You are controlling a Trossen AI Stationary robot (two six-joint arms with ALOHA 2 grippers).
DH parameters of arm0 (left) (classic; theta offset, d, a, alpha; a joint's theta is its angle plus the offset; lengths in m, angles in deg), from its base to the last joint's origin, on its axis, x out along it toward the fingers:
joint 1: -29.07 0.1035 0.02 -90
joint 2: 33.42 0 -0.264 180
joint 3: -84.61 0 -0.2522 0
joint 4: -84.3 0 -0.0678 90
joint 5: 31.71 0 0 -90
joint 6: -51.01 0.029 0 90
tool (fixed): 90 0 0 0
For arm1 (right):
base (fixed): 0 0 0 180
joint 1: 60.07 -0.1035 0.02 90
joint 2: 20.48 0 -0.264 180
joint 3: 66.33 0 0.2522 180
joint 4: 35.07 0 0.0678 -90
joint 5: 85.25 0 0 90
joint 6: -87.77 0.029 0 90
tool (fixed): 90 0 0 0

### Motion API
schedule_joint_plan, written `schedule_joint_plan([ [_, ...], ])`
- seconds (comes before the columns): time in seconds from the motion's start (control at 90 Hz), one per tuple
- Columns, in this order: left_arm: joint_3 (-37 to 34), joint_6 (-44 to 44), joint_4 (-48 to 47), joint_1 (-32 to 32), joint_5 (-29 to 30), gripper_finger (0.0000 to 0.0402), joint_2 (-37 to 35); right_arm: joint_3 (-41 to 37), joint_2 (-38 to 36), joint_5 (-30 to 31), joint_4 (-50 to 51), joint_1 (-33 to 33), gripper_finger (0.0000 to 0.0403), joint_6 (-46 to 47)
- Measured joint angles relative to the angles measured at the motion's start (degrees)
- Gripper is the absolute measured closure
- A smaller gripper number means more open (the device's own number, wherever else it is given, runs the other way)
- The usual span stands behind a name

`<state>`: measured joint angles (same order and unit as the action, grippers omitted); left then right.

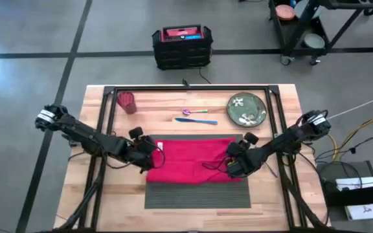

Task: Set table place
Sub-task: Fold the red napkin

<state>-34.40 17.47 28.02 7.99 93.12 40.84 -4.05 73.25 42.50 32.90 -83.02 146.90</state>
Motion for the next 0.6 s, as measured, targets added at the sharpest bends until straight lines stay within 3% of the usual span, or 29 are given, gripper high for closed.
schedule_joint_plan([
  [0.256, 1.65, -0.37, -0.89, 0.24, 0.13, 0.0178, -0.31, 2.92, -3.27, -1.32, 4.44, 1.31, 0.0197, -2.3],
  [0.456, 1.49, -1.96, -0.28, 0.31, -2.4, 0.0197, -0.26, 6.69, -10.48, -3.31, 8.88, 2.12, 0.0164, -7.08],
  [0.6, 0.62, -2.73, 1.83, 0.31, -4.07, 0.0216, -0.26, 5.33, -17.79, -10.2, 4.82, 2.66, 0.0152, -14.99],
])
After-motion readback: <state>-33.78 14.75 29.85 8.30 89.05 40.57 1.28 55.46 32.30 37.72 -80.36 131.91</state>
